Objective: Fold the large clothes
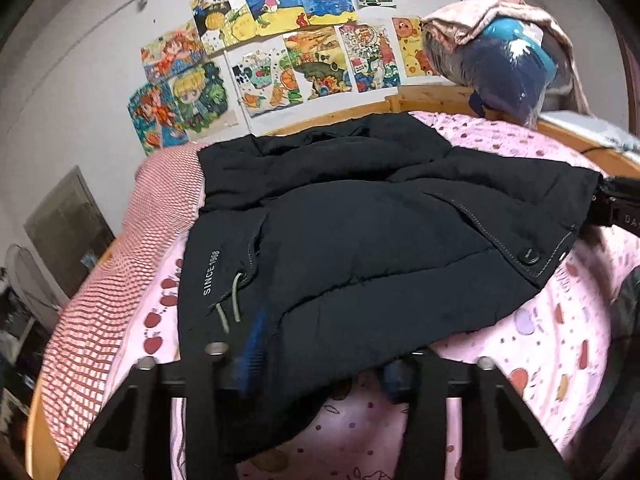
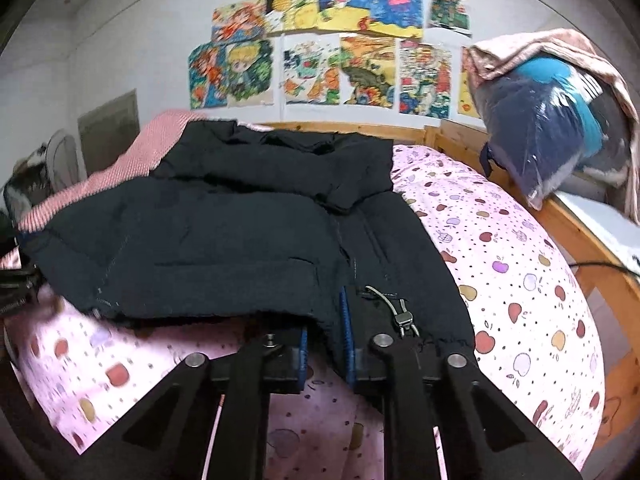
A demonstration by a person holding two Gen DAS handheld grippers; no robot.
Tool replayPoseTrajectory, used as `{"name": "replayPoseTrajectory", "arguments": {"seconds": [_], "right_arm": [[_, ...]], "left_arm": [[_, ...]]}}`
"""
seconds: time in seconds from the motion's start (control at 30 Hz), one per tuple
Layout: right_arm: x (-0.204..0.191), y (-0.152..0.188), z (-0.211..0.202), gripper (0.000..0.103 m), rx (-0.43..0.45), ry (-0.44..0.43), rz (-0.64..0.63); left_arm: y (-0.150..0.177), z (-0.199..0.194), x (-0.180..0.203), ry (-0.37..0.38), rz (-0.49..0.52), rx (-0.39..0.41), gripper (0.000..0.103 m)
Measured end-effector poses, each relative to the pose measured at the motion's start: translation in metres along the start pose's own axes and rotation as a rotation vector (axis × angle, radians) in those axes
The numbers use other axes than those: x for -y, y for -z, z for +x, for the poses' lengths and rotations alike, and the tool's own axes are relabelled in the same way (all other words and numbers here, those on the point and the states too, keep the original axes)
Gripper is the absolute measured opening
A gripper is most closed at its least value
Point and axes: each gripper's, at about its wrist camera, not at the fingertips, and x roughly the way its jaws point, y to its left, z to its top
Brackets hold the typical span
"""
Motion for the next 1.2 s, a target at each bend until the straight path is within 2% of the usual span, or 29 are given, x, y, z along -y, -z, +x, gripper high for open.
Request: {"name": "replayPoseTrajectory", "arguments": {"seconds": [0.03,0.07,0.2,0.4,0.6,0.7,0.83,0.97,1.2], "right_arm": [[0.001,-0.001,-0.002,0.01,0.007,-0.001,0.019],[0.001,-0.003,-0.004,0.009,0.018,-0.001,0.042],[-0.006,-0.007,-0.015,0.006,0.063,0.001,0.075],[-0.024,-0.007,-0.049,0.005,0.117,-0.017,0.028],[-0.037,-0.003,-0.109,0.005,0.165,-0.034,-0.014],[-0.042,-0.009,-0.127,0.005,0.187,-0.036,-0.031],[-0.038,-0.024,-0.128,0.005,0.189,-0.061,0.004],[-0.04,-0.044,-0.121,0.005,0.209,-0.058,-0.014],[-0.041,-0.082,-0.102,0.005,0.249,-0.072,0.006]], "left_arm": [[-0.001,-0.001,-0.004,0.012,-0.013,0.001,0.028],[-0.003,-0.002,-0.008,0.016,-0.022,0.006,0.018],[-0.009,-0.016,-0.022,0.026,-0.031,0.052,0.01],[-0.011,-0.049,-0.045,0.057,-0.067,0.078,0.009],[-0.001,-0.099,-0.064,0.08,-0.036,0.124,0.009],[-0.001,-0.111,-0.072,0.102,-0.046,0.129,0.009],[-0.01,-0.104,-0.091,0.17,-0.136,0.112,0.009],[-0.021,-0.099,-0.098,0.179,-0.168,0.124,0.009],[-0.059,-0.087,-0.115,0.178,-0.192,0.167,0.009]]}}
